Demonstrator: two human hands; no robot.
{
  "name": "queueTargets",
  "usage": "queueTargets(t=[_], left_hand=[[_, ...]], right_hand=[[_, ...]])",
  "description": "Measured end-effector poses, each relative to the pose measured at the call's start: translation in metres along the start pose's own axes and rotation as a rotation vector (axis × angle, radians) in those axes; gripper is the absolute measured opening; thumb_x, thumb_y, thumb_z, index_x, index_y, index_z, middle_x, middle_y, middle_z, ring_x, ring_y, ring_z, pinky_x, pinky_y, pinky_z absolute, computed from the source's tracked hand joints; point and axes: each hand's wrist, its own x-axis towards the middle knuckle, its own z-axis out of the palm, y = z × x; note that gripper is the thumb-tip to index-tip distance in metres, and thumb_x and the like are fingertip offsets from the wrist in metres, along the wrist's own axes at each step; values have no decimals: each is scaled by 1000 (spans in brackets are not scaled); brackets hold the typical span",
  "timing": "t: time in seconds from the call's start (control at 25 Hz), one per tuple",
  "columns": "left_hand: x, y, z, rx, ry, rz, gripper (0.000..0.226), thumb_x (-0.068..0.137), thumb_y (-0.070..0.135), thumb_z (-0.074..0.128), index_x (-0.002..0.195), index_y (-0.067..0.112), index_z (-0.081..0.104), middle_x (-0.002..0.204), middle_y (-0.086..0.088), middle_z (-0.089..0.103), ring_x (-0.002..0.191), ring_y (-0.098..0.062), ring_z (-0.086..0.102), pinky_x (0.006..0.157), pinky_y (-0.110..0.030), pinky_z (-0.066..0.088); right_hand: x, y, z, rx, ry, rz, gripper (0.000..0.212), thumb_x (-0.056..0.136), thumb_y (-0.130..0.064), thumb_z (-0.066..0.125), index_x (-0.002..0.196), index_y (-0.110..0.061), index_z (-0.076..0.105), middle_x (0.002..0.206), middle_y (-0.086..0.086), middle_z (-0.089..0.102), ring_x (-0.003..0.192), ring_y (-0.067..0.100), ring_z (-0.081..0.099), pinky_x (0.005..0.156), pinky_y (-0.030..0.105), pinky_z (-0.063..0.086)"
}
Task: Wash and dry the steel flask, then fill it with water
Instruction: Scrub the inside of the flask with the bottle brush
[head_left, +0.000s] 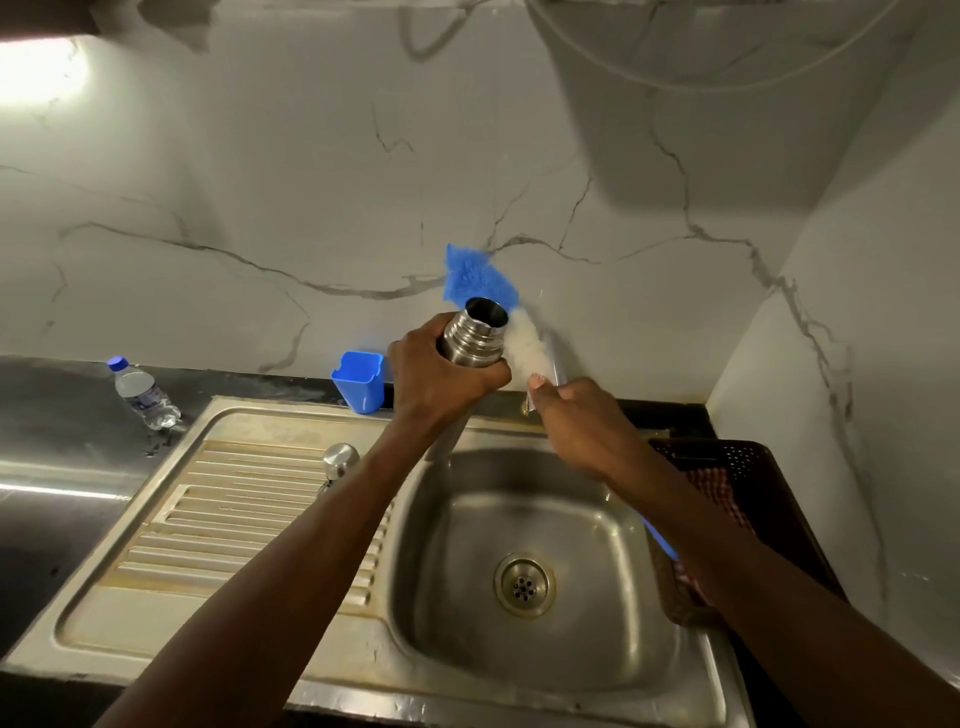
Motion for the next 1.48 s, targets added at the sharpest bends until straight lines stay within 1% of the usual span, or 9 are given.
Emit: queueTargets(t=[0.16, 0.28, 0.48, 0.6, 0.72, 0.88, 1.08, 1.24, 1.48], left_hand=[[0, 9, 9, -23, -29, -123, 33, 61, 36, 94, 83, 30, 70, 69, 14, 70, 64, 1, 67, 66, -21, 53], [9, -3, 3, -155, -111, -325, 22, 72, 21, 90, 79, 23, 70, 68, 6, 71, 64, 1, 68, 64, -27, 55], [-3, -8, -4, -830, -293, -619, 45, 96, 49, 64, 117, 10, 63, 92, -10, 77, 85, -29, 73, 80, -42, 64], [-4, -1, -1, -976, -194, -660, 68, 95, 69, 45, 121, 8, 62, 84, -7, 76, 70, -21, 73, 64, -34, 62], [4, -13, 1, -1074, -176, -602, 80, 87, 75, 54, 134, 11, 61, 109, -11, 76, 94, -26, 75, 78, -42, 61], [-2, -10, 8, -947, -187, -647, 96, 68, 87, 70, 129, 13, 62, 105, -15, 76, 88, -29, 73, 77, -42, 63], [27, -13, -6, -1118, -202, -540, 68, 92, 72, 60, 122, 12, 69, 106, -13, 71, 95, -31, 69, 95, -53, 56], [16, -24, -11, -1067, -142, -594, 63, 96, 68, 51, 123, 13, 64, 101, -11, 72, 86, -27, 71, 82, -43, 60], [18, -18, -13, -1116, -51, -649, 61, 94, 66, 56, 124, 13, 64, 101, -13, 71, 87, -28, 71, 85, -45, 59]], right_hand=[[11, -15, -11, 28, 99, -47, 52, 108, -48, 38, 135, -8, 57, 127, 19, 66, 97, 28, 63, 79, 31, 42], [-2, -10, 4, -58, 58, -122, 53, 109, -46, 37, 138, -7, 57, 138, 21, 60, 90, 22, 64, 77, 31, 47], [4, -7, -4, -69, 124, -61, 55, 110, -46, 29, 141, -9, 55, 116, 17, 67, 94, 28, 59, 84, 31, 42], [-25, -1, 16, -168, 52, -142, 53, 111, -46, 27, 93, -10, 61, 85, 4, 65, 72, 20, 58, 65, 26, 41], [-64, 35, 38, -262, 13, -153, 50, 110, -46, 33, 70, -22, 52, 66, -4, 58, 59, 6, 56, 47, 17, 35], [-23, 19, 26, -250, 83, -108, 50, 110, -42, 37, 66, -21, 48, 65, -3, 53, 57, 7, 50, 54, 27, 35], [-50, 39, 35, -350, 58, -203, 40, 107, -36, 43, 71, -22, 49, 69, -5, 57, 59, 4, 53, 51, 17, 31], [-35, 36, 21, -260, 60, -59, 39, 108, -38, 41, 90, -13, 65, 82, 6, 64, 91, 31, 68, 67, 29, 38], [-30, 18, 16, -267, -3, -161, 88, 94, -82, 8, 95, -18, 69, 90, 6, 69, 84, 20, 64, 72, 35, 46]])
